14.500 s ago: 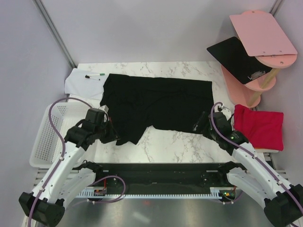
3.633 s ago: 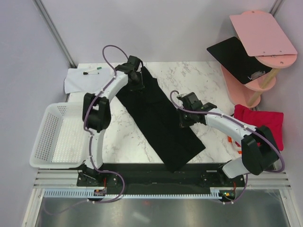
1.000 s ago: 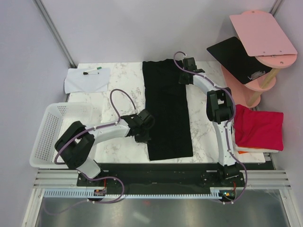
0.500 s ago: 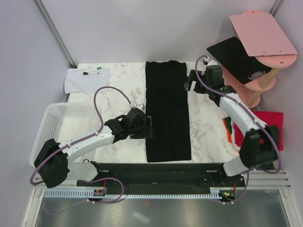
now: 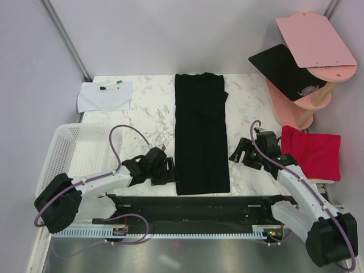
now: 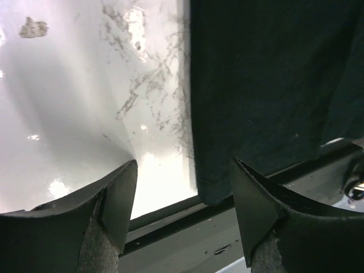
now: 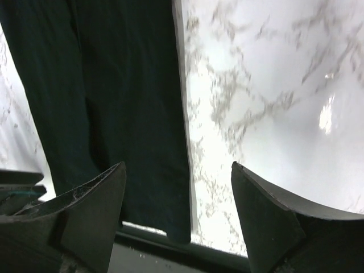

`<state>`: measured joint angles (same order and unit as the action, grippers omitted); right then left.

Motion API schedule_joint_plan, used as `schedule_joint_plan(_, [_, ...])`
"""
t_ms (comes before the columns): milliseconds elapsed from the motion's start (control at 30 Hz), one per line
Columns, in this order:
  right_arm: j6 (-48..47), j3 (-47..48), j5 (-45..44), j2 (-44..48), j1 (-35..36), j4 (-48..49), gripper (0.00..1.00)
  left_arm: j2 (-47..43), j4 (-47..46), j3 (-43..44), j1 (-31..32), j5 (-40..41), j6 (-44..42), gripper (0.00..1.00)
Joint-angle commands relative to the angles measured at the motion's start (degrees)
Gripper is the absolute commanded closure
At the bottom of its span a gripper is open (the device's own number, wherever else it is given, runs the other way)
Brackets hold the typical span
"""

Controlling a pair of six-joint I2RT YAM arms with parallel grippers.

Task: Fold and stack the t-shirts
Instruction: Rotate the tshirt 90 degrees

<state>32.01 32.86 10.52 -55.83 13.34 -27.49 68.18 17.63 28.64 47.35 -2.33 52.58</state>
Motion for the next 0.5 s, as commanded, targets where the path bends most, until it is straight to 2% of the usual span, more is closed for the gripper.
schedule_joint_plan(0, [4.02, -4.47, 3.89, 6.08, 0.10, -5.64, 0.19, -1.12, -4.62, -3.06, 0.19, -2.86, 3.94, 0.27])
schedule_joint_plan(467, [11.14, -20.03, 11.80, 14.43, 3.18, -5.92, 0.26, 5.64, -5.76, -1.40, 2.30, -4.97, 4.64, 0.37])
